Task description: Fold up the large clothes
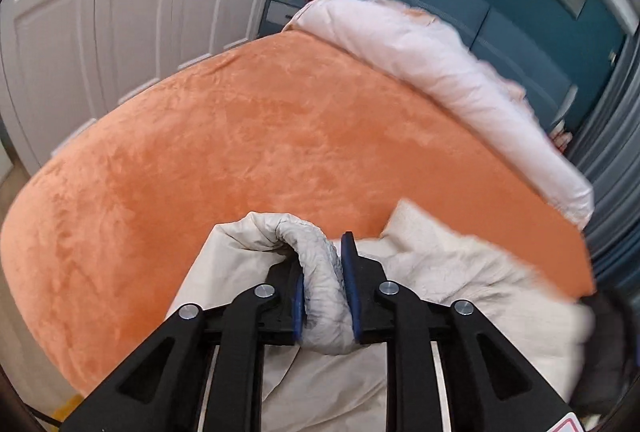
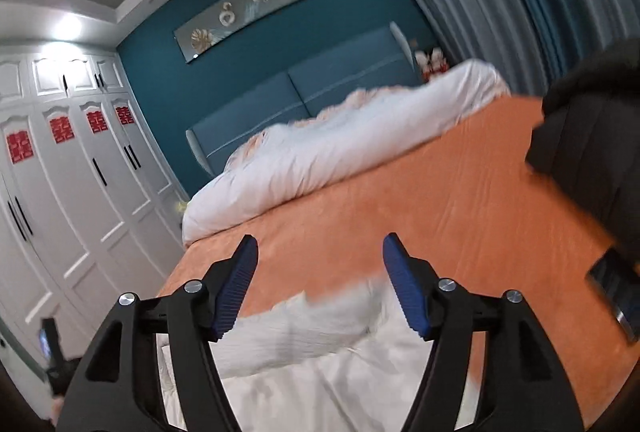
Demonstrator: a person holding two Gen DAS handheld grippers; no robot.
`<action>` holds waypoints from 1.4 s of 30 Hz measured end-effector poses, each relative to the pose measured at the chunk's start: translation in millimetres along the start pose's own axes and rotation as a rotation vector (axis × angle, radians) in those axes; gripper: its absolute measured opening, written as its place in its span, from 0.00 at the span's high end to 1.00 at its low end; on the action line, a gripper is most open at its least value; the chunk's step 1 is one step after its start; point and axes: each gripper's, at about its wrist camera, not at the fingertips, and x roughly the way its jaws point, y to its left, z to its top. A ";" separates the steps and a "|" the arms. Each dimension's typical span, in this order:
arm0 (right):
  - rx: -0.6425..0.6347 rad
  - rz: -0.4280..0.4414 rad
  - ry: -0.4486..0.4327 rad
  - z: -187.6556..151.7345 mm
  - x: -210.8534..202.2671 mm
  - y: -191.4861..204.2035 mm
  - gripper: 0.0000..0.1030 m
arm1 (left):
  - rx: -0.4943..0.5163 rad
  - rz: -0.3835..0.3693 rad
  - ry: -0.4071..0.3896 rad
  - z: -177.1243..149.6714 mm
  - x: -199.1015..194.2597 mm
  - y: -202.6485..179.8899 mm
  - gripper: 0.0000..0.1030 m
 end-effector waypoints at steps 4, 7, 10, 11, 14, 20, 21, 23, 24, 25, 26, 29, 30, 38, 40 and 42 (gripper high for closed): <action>-0.123 0.015 0.047 -5.0 -2.6 15.5 0.38 | 0.010 -0.022 -0.172 18.2 -41.2 -5.9 0.68; -0.202 0.037 0.125 -29.1 1.9 31.1 0.40 | 0.087 0.048 -0.418 23.9 -82.9 -11.9 0.28; -0.238 0.083 0.214 -61.7 5.4 47.2 0.48 | 0.245 0.036 -0.400 16.9 -93.0 -31.0 0.28; -0.244 0.100 0.241 -72.4 4.9 51.9 0.50 | 0.281 0.030 -0.373 10.2 -90.7 -35.9 0.27; -0.294 0.133 0.315 -104.8 8.4 72.6 0.58 | 0.395 0.013 -0.281 -29.0 -71.3 -52.6 0.26; -0.581 0.106 0.361 -149.9 35.6 110.5 0.71 | 0.446 0.024 -0.092 -97.3 0.4 -74.1 0.26; -0.600 0.097 0.368 -152.8 41.5 110.6 0.73 | 0.446 0.039 -0.081 -103.0 13.2 -77.1 0.26; -0.614 0.071 0.384 -155.8 56.7 106.3 0.74 | 0.438 0.061 -0.072 -108.6 27.1 -79.7 0.26; -0.608 0.052 0.394 -156.7 66.0 101.5 0.74 | 0.433 0.068 -0.064 -107.9 37.9 -80.7 0.26; -0.598 0.037 0.402 -156.6 74.5 98.0 0.75 | 0.430 0.081 -0.056 -106.5 44.9 -80.8 0.26; -0.583 0.021 0.411 -154.3 83.4 93.3 0.75 | 0.417 0.100 -0.047 -103.8 54.8 -79.6 0.26; -0.517 -0.025 0.438 -149.4 110.8 76.3 0.77 | 0.389 0.113 -0.019 -95.3 74.6 -73.1 0.24; -0.484 -0.037 0.450 -147.6 121.4 68.6 0.79 | 0.383 0.114 -0.011 -92.1 77.0 -70.4 0.23; -0.382 -0.056 0.496 -157.8 165.9 48.6 0.79 | 0.351 0.140 0.030 -82.8 122.1 -62.9 0.18; -0.370 -0.051 0.502 -164.1 175.0 45.6 0.79 | 0.343 0.138 0.029 -83.2 129.8 -61.1 0.17; -0.354 -0.043 0.505 -167.8 180.9 42.3 0.79 | 0.340 0.137 0.023 -84.2 135.7 -60.3 0.16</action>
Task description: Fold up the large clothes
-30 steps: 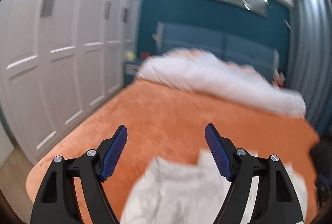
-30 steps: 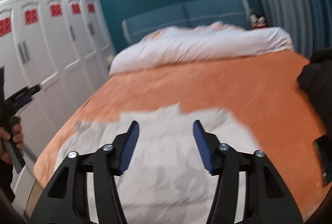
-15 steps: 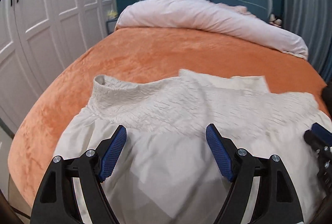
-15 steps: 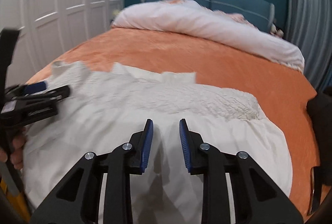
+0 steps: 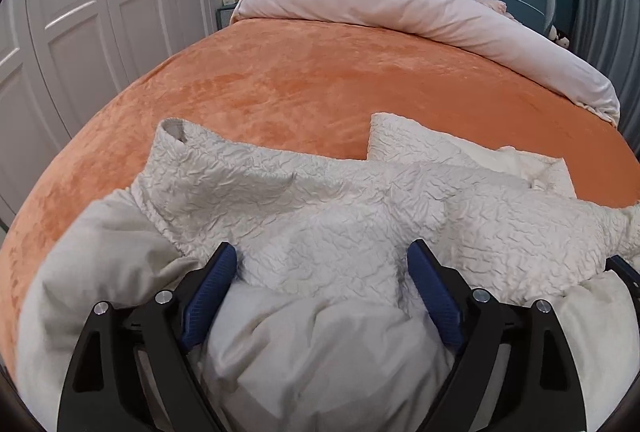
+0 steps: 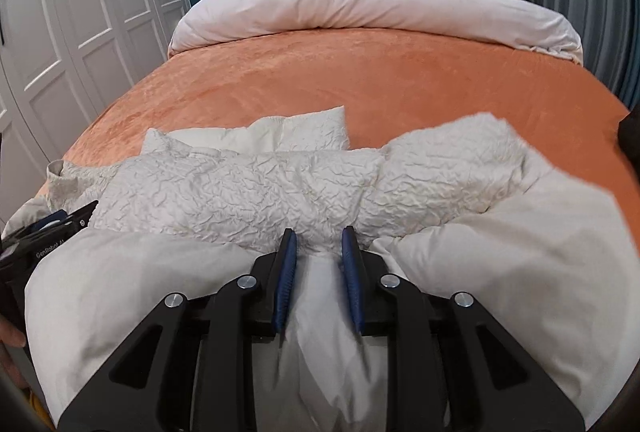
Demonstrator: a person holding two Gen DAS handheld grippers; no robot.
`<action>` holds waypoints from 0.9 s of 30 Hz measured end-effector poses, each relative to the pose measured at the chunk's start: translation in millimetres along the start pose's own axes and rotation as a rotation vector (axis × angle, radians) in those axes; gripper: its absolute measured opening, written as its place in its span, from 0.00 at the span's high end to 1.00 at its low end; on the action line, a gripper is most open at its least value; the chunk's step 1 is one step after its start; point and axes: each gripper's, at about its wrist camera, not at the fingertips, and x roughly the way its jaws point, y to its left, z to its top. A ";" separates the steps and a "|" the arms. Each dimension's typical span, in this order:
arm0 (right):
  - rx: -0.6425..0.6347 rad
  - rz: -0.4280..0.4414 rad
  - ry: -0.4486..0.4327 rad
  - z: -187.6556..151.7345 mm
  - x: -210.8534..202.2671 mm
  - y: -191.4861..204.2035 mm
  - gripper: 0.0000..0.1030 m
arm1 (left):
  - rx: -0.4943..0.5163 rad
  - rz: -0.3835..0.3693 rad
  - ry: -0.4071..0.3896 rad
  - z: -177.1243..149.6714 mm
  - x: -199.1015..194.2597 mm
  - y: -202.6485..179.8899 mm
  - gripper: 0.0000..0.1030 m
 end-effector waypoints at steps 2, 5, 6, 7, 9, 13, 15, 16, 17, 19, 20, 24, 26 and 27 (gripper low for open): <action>0.009 0.008 -0.003 -1.2 7.7 -0.1 0.79 | -0.005 0.001 -0.006 -1.3 5.7 -0.6 0.16; 0.020 0.015 -0.007 -4.3 11.8 -2.5 0.79 | -0.003 0.008 -0.013 -4.0 9.3 -3.7 0.15; 0.025 0.020 -0.007 -5.6 13.8 -3.3 0.79 | -0.002 0.011 -0.013 -4.9 11.5 -4.6 0.15; 0.031 0.025 -0.007 -6.5 15.5 -4.1 0.79 | -0.002 0.012 -0.014 -4.9 13.2 -4.9 0.14; 0.042 0.031 -0.010 -8.0 18.2 -5.9 0.79 | -0.002 0.016 -0.017 -6.3 16.9 -5.7 0.14; 0.046 0.027 -0.011 -9.0 23.5 -4.4 0.79 | 0.001 0.029 -0.018 -7.5 22.6 -7.6 0.13; 0.044 0.023 -0.004 -7.6 24.5 -3.6 0.79 | 0.003 0.032 -0.013 -7.3 23.6 -8.1 0.13; 0.043 0.021 0.000 -7.1 24.5 -3.3 0.79 | 0.002 0.030 -0.010 -7.0 23.9 -8.0 0.13; 0.042 0.020 0.006 -5.7 23.8 -2.8 0.79 | 0.001 0.028 -0.007 -6.2 24.1 -7.9 0.13; 0.040 0.016 0.016 -1.7 19.4 -1.9 0.79 | -0.006 0.014 0.003 -2.0 21.6 -5.7 0.13; 0.036 0.009 0.012 2.9 8.6 -1.4 0.79 | -0.010 -0.004 0.011 1.9 15.7 -2.6 0.14; 0.062 0.027 -0.096 18.2 -43.1 -19.5 0.78 | -0.046 -0.027 -0.045 13.3 -21.3 19.8 0.14; 0.086 -0.015 -0.111 25.9 -53.6 -38.7 0.78 | -0.087 -0.008 -0.103 21.5 -38.3 37.6 0.13; 0.119 -0.048 -0.104 30.1 -52.7 -54.5 0.78 | -0.106 0.004 -0.106 25.4 -38.8 45.0 0.12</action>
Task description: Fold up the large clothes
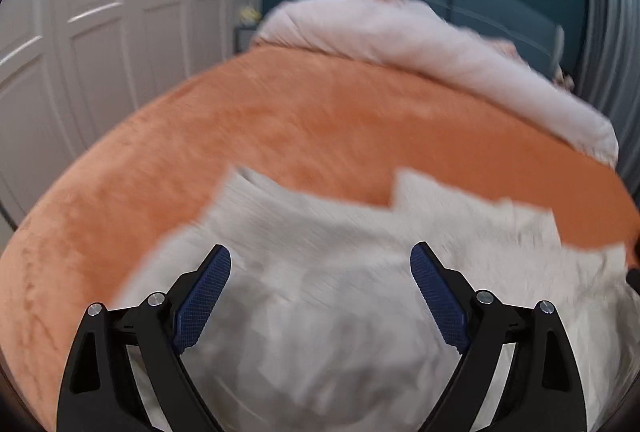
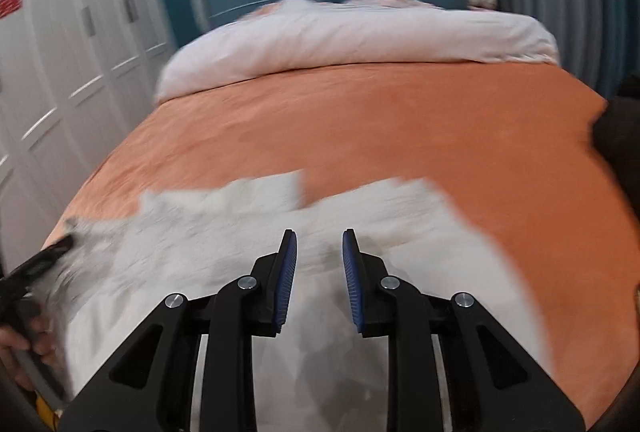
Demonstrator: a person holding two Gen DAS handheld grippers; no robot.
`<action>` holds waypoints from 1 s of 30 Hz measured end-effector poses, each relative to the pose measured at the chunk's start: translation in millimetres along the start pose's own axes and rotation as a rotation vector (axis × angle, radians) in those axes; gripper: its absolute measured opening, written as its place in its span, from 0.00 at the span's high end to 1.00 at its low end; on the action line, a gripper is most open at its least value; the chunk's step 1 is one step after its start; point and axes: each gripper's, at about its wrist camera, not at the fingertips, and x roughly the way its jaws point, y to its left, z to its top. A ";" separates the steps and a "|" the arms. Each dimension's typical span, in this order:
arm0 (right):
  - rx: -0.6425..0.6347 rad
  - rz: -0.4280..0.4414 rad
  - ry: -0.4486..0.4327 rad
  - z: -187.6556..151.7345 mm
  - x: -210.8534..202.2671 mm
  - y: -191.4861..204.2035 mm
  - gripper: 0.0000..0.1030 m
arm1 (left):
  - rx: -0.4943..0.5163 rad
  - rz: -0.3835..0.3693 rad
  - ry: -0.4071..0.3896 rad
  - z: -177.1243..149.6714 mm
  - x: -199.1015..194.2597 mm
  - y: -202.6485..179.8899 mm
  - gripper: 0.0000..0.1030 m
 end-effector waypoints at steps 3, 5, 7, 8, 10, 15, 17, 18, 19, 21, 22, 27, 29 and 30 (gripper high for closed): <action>0.089 -0.069 0.042 7.1 22.2 -33.2 0.79 | -0.042 0.048 0.061 6.8 21.1 20.3 0.12; 0.102 -0.071 0.095 5.5 44.2 -39.0 0.80 | -0.022 0.102 0.106 1.4 42.3 26.5 0.12; 0.070 -0.084 0.115 2.2 58.3 -34.6 0.80 | 0.017 0.142 0.115 -9.0 55.3 25.7 0.10; 0.057 -0.085 0.125 -0.1 64.7 -31.6 0.80 | 0.013 0.143 0.115 -11.8 57.9 28.5 0.09; 0.051 -0.087 0.149 -5.0 79.6 -30.2 0.80 | -0.018 0.134 0.106 -15.8 62.5 34.3 0.06; 0.133 -0.048 0.173 -17.0 98.5 -48.8 0.82 | -0.074 0.096 0.129 -20.6 80.1 43.5 0.05; 0.141 -0.041 0.170 -20.2 101.4 -52.0 0.82 | -0.084 0.088 0.129 -22.7 82.3 44.1 0.05; 0.149 -0.035 0.168 -21.5 102.7 -53.1 0.82 | -0.092 0.079 0.130 -24.1 83.5 45.4 0.05; 0.159 -0.028 0.167 -22.6 103.3 -55.0 0.83 | -0.098 0.073 0.130 -25.8 83.6 45.7 0.05; 0.165 -0.025 0.165 -23.6 106.2 -57.0 0.83 | -0.100 0.074 0.131 -27.9 86.1 44.6 0.05; 0.164 -0.027 0.165 -23.8 106.3 -56.7 0.83 | -0.097 0.078 0.132 -28.1 86.8 43.8 0.05; 0.135 -0.067 0.186 -14.8 97.1 -51.6 0.83 | -0.085 0.086 0.150 -23.1 85.3 43.0 0.05; 0.128 -0.105 0.175 -7.8 73.1 -40.7 0.78 | -0.086 0.096 0.159 -16.5 67.8 46.4 0.05; 0.138 -0.039 0.122 -5.8 44.3 -32.6 0.78 | -0.097 0.082 0.155 -15.5 56.3 49.6 0.07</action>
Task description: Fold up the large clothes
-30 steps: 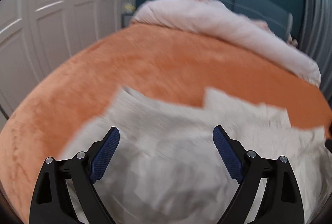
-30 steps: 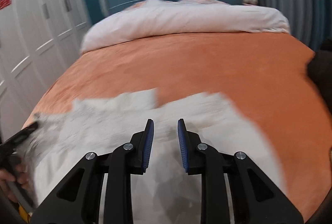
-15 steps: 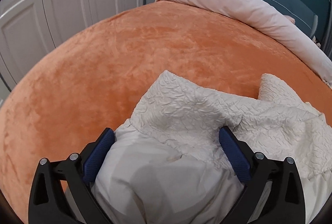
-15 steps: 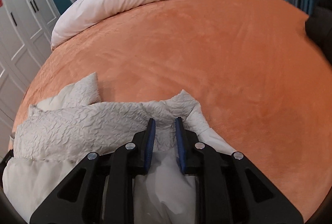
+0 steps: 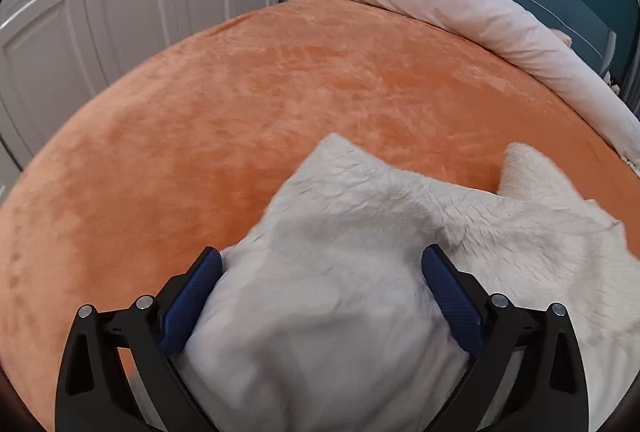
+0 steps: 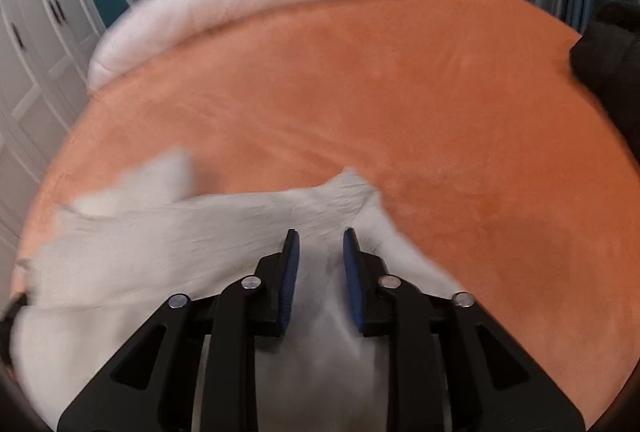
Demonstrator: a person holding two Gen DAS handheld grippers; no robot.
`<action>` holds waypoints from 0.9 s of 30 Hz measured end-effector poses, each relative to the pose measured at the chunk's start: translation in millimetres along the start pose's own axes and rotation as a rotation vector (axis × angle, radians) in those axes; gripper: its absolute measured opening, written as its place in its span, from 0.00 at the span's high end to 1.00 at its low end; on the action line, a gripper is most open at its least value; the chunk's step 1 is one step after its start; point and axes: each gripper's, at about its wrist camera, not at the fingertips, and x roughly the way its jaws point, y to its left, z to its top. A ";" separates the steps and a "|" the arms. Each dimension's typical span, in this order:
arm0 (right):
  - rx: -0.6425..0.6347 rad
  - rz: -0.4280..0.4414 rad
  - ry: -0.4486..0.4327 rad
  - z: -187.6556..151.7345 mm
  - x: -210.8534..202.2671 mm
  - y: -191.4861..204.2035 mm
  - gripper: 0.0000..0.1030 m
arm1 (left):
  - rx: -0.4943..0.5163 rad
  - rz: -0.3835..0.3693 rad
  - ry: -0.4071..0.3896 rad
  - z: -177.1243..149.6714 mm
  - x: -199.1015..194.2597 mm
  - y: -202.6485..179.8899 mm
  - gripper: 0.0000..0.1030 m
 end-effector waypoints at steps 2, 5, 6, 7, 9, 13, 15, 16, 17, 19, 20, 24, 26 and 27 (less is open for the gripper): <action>-0.065 0.062 -0.062 -12.1 -48.3 22.7 0.78 | -0.027 -0.062 -0.026 -7.0 -30.4 14.4 0.06; -0.168 0.126 -0.066 -38.0 -83.5 58.5 0.78 | -0.060 -0.084 -0.053 -29.8 -75.0 42.5 0.05; -0.204 0.152 -0.045 -50.6 -89.8 77.1 0.78 | -0.078 -0.080 -0.042 -39.7 -85.9 53.3 0.05; -0.234 0.177 -0.026 -61.0 -92.1 93.0 0.78 | -0.096 -0.075 -0.031 -49.1 -94.3 62.9 0.05; -0.289 0.205 -0.003 -78.7 -91.8 123.5 0.78 | -0.130 -0.067 -0.012 -67.4 -109.3 82.6 0.05; -0.375 0.235 0.094 -108.5 -70.3 173.6 0.78 | -0.168 -0.066 0.029 -94.6 -122.9 110.2 0.05; -0.436 0.182 0.116 -129.2 -52.0 188.7 0.78 | -0.178 -0.068 0.051 -105.3 -122.6 121.3 0.05; -0.453 0.155 0.120 -137.2 -43.5 192.1 0.78 | -0.193 -0.077 0.062 -109.0 -121.5 126.4 0.05; -0.448 0.146 0.118 -141.2 -38.6 192.3 0.78 | -0.206 -0.088 0.071 -110.6 -119.7 129.5 0.05; -0.438 0.139 0.123 -144.0 -33.7 192.7 0.79 | -0.263 -0.134 0.104 -117.4 -113.4 138.7 0.05; -0.435 0.136 0.135 -142.8 -31.2 194.0 0.79 | -0.291 -0.153 0.123 -119.9 -108.1 140.9 0.05; -0.433 0.142 0.184 -131.9 -27.7 194.5 0.79 | -0.326 -0.154 0.130 -119.4 -95.7 133.8 0.05; -0.387 0.152 0.205 -122.0 -34.1 190.2 0.80 | -0.307 -0.188 0.133 -114.6 -91.9 123.8 0.05; -0.345 0.178 0.197 -120.0 -47.2 185.4 0.78 | -0.302 -0.209 0.141 -112.9 -90.8 119.4 0.06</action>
